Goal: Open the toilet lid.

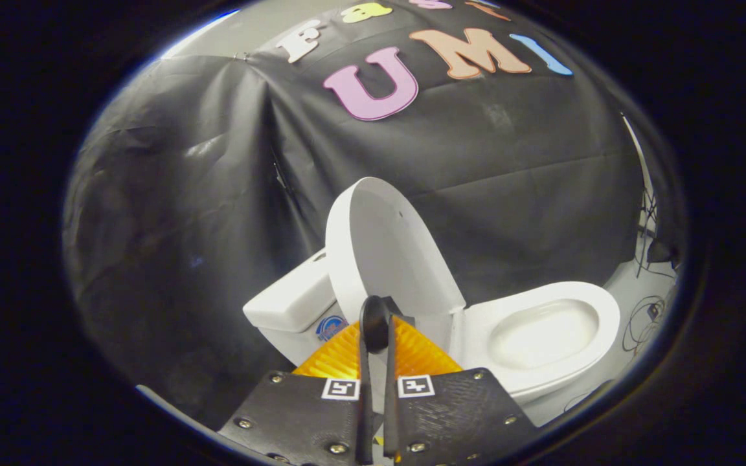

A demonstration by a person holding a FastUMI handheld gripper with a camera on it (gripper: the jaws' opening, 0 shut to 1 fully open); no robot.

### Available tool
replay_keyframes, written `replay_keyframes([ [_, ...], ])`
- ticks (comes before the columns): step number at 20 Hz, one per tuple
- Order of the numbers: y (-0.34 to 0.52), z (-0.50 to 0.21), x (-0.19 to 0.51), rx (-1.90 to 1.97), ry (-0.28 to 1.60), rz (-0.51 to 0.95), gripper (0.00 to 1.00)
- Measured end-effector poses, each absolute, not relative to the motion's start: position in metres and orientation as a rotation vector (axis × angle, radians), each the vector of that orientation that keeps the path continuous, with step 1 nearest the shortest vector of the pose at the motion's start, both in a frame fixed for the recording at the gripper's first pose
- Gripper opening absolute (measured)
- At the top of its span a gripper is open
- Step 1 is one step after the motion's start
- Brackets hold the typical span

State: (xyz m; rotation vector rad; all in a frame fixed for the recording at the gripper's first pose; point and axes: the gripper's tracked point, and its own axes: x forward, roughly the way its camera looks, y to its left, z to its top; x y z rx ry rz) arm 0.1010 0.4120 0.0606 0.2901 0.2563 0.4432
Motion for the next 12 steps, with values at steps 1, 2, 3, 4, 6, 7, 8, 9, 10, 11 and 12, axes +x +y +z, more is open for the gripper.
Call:
replay_keyframes([
  [1,0.414,0.06,0.099,0.286,0.25,0.444,0.07],
  [2,0.415,0.06,0.1,0.28,0.241,0.442,0.07],
  [3,0.416,0.061,0.1,0.277,0.233,0.438,0.07],
  [4,0.417,0.061,0.1,0.271,0.226,0.435,0.07],
  [6,0.422,0.06,0.1,0.253,0.217,0.434,0.07],
  [7,0.424,0.06,0.098,0.244,0.214,0.441,0.07],
  [8,0.426,0.058,0.1,0.237,0.213,0.439,0.07],
  [9,0.425,0.06,0.098,0.238,0.205,0.437,0.1],
  [10,0.427,0.059,0.098,0.243,0.205,0.437,0.1],
  [11,0.426,0.06,0.098,0.245,0.2,0.436,0.1],
  [12,0.429,0.058,0.096,0.243,0.205,0.443,0.1],
])
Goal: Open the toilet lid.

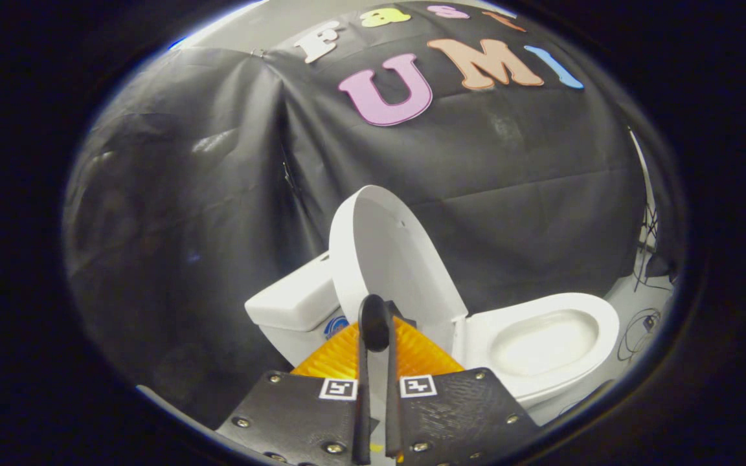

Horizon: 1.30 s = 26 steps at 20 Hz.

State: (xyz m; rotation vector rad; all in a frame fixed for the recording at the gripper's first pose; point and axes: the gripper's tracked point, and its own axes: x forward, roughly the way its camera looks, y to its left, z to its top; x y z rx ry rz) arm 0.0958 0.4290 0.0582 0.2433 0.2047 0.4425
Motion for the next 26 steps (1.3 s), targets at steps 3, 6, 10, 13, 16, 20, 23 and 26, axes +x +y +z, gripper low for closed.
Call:
replay_keyframes([
  [3,0.434,0.059,0.095,0.228,0.19,0.446,0.12],
  [6,0.45,0.047,0.088,0.186,0.243,0.491,0.23],
  [10,0.444,0.04,0.078,0.064,0.242,0.488,0.43],
  [13,0.427,0.054,0.073,0.016,0.195,0.471,0.74],
  [16,0.4,0.068,0.074,0.04,0.17,0.445,0.97],
  [20,0.343,0.079,0.081,0.052,0.158,0.369,1.0],
  [23,0.3,0.084,0.087,0.049,0.145,0.3,1.0],
  [26,0.263,0.091,0.089,-0.002,0.111,0.246,1.0],
])
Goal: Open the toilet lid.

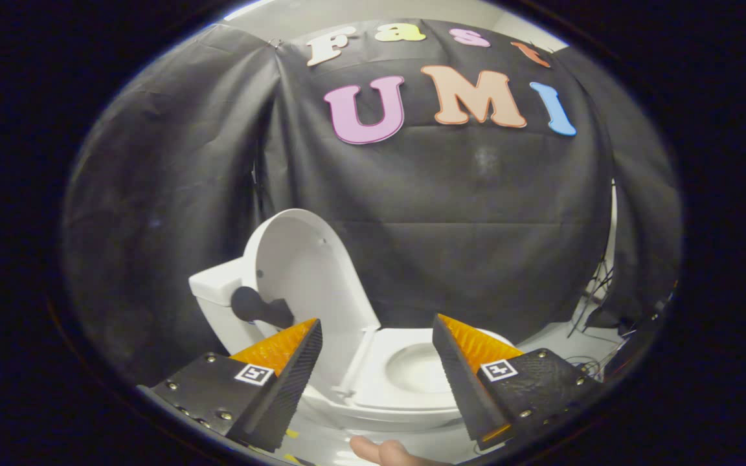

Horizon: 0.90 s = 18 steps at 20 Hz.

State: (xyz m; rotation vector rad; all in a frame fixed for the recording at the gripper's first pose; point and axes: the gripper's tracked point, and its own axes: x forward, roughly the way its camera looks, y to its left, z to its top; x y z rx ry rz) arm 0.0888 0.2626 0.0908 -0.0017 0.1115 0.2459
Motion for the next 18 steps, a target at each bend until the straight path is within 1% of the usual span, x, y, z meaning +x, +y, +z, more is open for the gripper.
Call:
replay_keyframes([
  [4,0.222,0.106,0.091,-0.041,0.037,0.199,1.0],
  [10,0.176,0.098,0.1,-0.036,0.041,0.157,1.0],
  [16,0.145,0.104,0.104,0.047,0.029,0.149,1.0],
  [18,0.131,0.106,0.107,0.07,0.02,0.125,1.0],
])
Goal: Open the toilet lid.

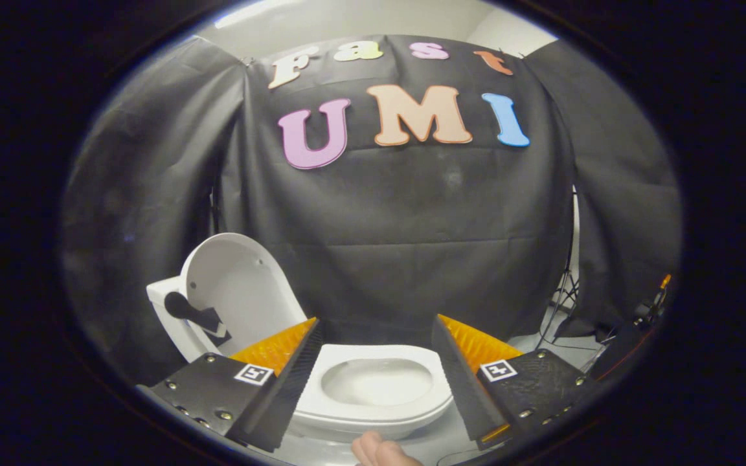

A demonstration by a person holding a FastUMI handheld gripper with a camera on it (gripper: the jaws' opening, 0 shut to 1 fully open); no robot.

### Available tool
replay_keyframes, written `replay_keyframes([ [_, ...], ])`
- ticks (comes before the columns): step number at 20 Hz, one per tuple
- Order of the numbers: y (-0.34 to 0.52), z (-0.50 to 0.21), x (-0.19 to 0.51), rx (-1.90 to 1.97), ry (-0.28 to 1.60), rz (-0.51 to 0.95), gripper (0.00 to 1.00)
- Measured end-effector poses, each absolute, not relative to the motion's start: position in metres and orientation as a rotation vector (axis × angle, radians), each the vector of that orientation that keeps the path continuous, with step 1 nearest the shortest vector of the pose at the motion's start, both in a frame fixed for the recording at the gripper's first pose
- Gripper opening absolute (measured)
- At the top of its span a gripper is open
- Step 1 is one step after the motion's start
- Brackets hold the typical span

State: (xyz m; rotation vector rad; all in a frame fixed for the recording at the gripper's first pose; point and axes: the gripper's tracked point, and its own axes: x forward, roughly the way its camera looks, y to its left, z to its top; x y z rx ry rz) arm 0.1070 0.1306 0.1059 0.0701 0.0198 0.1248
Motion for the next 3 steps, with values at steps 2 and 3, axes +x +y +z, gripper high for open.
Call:
replay_keyframes([
  [2,0.1246,0.1096,0.1077,0.117,0.019,0.132,1.0],
  [3,0.1226,0.1113,0.1087,0.133,0.018,0.13,1.0],
])
